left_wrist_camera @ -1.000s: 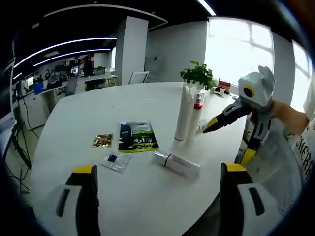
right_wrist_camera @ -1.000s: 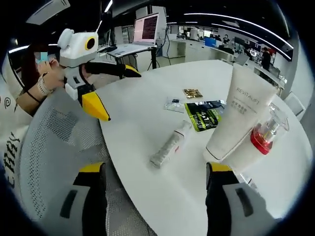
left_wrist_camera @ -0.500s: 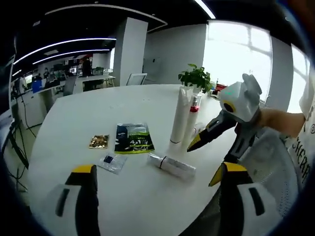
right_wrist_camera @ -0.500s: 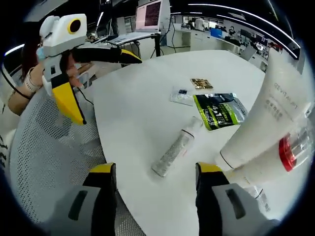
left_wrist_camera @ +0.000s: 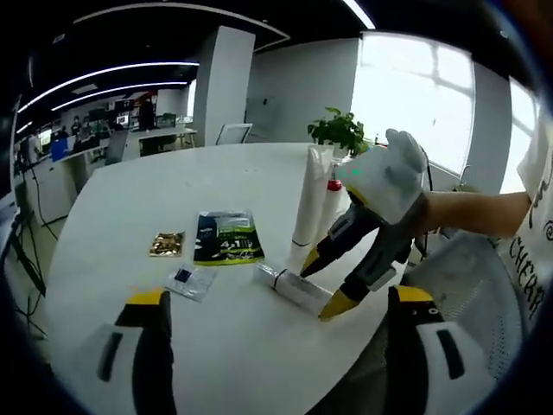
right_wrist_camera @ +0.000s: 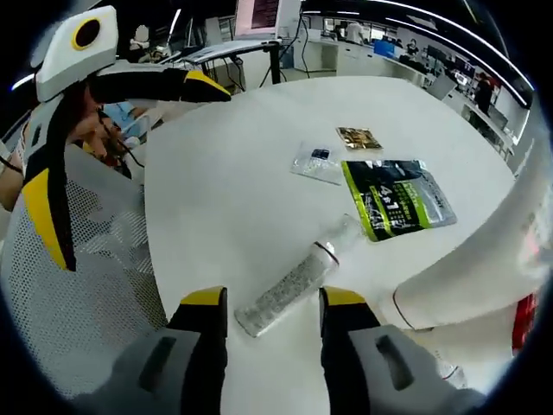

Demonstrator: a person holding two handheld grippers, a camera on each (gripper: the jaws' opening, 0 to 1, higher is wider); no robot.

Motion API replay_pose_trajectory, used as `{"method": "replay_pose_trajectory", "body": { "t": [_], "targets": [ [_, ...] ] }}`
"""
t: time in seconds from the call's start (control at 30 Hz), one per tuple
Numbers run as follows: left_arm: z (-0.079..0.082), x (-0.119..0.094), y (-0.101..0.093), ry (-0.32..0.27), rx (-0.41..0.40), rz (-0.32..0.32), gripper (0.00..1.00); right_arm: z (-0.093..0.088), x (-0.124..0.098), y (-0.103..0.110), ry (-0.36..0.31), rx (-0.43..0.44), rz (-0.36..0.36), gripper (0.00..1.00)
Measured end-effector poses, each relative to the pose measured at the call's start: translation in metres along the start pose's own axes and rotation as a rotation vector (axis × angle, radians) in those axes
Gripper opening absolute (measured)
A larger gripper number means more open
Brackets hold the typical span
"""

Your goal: Arrange the skincare products in the storage area until every visible bottle or jar stands upright without overlapping.

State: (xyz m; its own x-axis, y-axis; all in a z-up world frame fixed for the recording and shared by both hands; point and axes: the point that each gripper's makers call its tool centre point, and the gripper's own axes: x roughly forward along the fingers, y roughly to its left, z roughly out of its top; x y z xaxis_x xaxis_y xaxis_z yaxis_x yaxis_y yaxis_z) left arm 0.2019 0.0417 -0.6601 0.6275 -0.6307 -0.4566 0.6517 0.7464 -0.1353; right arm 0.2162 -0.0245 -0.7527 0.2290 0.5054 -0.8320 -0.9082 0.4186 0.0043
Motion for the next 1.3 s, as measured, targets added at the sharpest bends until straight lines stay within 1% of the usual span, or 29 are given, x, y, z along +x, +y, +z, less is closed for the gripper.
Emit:
{"method": "replay_pose_trajectory", "body": {
  "t": [0.1, 0.13, 0.3, 0.4, 0.5, 0.63, 0.8, 0.93, 1.0, 1.07, 1.2, 1.3],
  "targets": [
    [-0.001, 0.001, -0.001, 0.001, 0.009, -0.001, 0.99, 0.002, 0.004, -0.003, 0.0, 0.016, -0.001, 0.38],
    [-0.002, 0.001, 0.0, 0.009, 0.011, 0.004, 0.99, 0.003, 0.005, -0.004, 0.0, 0.016, -0.003, 0.36],
    [-0.003, 0.001, 0.001, 0.012, 0.007, 0.009, 0.99, 0.005, 0.009, -0.008, 0.013, -0.001, 0.007, 0.3],
    [-0.004, 0.002, 0.001, 0.017, 0.009, 0.012, 0.99, 0.007, 0.01, -0.011, 0.014, -0.011, -0.009, 0.31],
    [-0.004, 0.002, 0.0, 0.017, 0.008, 0.008, 0.99, 0.011, 0.012, -0.009, 0.014, 0.001, -0.007, 0.33],
    [-0.003, 0.002, -0.001, 0.013, 0.005, 0.008, 0.99, 0.018, 0.015, -0.009, 0.005, 0.013, -0.007, 0.33],
    [-0.002, 0.001, 0.001, 0.007, -0.004, 0.011, 0.99, 0.021, 0.022, -0.011, 0.017, 0.019, -0.002, 0.32],
    [-0.001, 0.001, 0.002, 0.004, -0.002, 0.02, 0.99, 0.018, 0.028, -0.012, 0.046, 0.024, 0.005, 0.3],
    [-0.002, 0.001, 0.002, 0.006, -0.006, 0.015, 0.99, 0.018, 0.03, -0.012, 0.047, 0.025, 0.006, 0.28],
    [-0.003, 0.002, 0.0, 0.014, -0.004, 0.007, 0.99, 0.015, 0.029, -0.012, 0.057, -0.025, -0.009, 0.26],
    [-0.005, 0.003, 0.0, 0.024, -0.005, 0.006, 0.98, 0.014, 0.029, -0.013, 0.045, -0.026, -0.012, 0.24],
    [-0.005, 0.003, -0.002, 0.023, -0.019, 0.002, 0.97, 0.012, 0.027, -0.014, 0.013, -0.011, -0.004, 0.23]
  ]
}}
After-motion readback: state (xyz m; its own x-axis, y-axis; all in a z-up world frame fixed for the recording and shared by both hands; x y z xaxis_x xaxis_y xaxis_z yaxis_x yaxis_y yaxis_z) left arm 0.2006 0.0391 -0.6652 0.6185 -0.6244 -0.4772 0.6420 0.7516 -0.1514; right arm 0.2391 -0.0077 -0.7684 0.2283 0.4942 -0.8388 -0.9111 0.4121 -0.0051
